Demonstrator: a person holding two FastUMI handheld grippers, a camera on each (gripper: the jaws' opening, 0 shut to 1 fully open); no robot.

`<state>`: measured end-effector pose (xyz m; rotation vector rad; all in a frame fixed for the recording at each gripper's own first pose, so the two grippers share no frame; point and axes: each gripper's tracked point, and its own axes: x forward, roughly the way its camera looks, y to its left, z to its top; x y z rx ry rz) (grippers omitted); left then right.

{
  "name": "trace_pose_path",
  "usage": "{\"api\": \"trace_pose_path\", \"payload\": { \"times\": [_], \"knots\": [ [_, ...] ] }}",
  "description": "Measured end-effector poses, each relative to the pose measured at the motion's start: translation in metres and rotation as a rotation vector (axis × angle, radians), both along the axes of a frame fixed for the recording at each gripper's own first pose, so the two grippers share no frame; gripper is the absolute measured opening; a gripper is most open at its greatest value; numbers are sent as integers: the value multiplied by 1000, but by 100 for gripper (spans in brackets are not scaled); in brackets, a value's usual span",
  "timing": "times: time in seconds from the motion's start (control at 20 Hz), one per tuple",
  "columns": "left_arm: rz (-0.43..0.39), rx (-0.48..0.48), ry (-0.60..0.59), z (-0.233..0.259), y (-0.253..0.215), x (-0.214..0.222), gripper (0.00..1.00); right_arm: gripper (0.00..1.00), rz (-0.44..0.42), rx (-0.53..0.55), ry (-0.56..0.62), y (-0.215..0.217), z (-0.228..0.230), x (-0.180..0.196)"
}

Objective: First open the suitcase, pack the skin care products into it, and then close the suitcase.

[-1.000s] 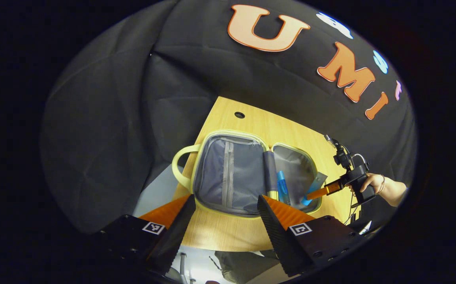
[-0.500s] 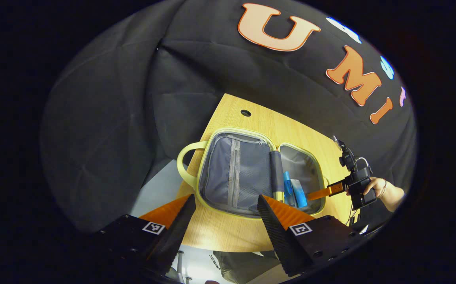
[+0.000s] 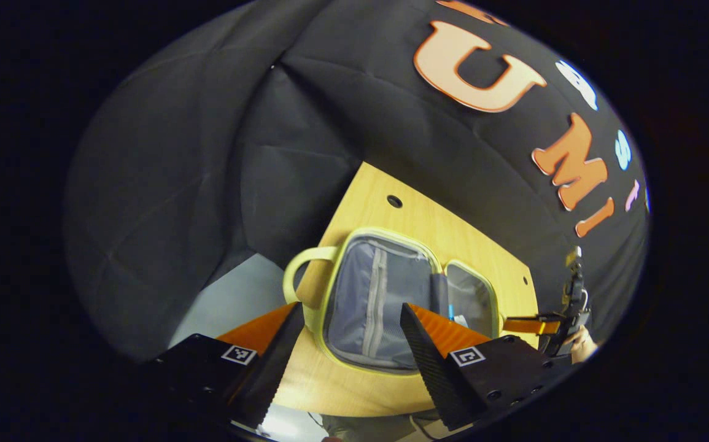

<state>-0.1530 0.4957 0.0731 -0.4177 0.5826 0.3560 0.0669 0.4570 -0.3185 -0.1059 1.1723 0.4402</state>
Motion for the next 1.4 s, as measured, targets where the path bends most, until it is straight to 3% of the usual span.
{"api": "trace_pose_path", "payload": {
  "times": [0.1, 0.3, 0.45, 0.8, 1.05, 1.1, 1.2, 1.3, 1.4],
  "knots": [
    [44, -56, -30, -5, 24, 10, 98, 96, -14, 3, -26, -6, 11, -4],
    [56, -127, -87, -25, 62, 32, 98, 96, -75, 15, -30, -17, 21, -13],
    [69, -182, -61, -56, 86, 44, 98, 96, -122, 33, -36, -20, 26, -15],
    [69, -279, 5, -118, 99, 62, 98, 96, -197, 40, -25, -33, 31, -28],
    [81, -379, -48, -129, 88, 79, 92, 96, -248, 33, -8, -49, 27, -35],
    [77, -390, -73, -128, 85, 84, 84, 96, -254, 31, -6, -52, 27, -35],
    [119, -377, -61, -141, 87, 102, 19, 96, -258, 32, -5, -52, 27, -35],
    [93, -323, -34, -123, 77, 82, 12, 96, -256, 36, -13, -52, 26, -32],
    [64, -208, -10, -105, 73, 79, 12, 96, -258, 42, -29, -52, 27, -27]
  ]
}}
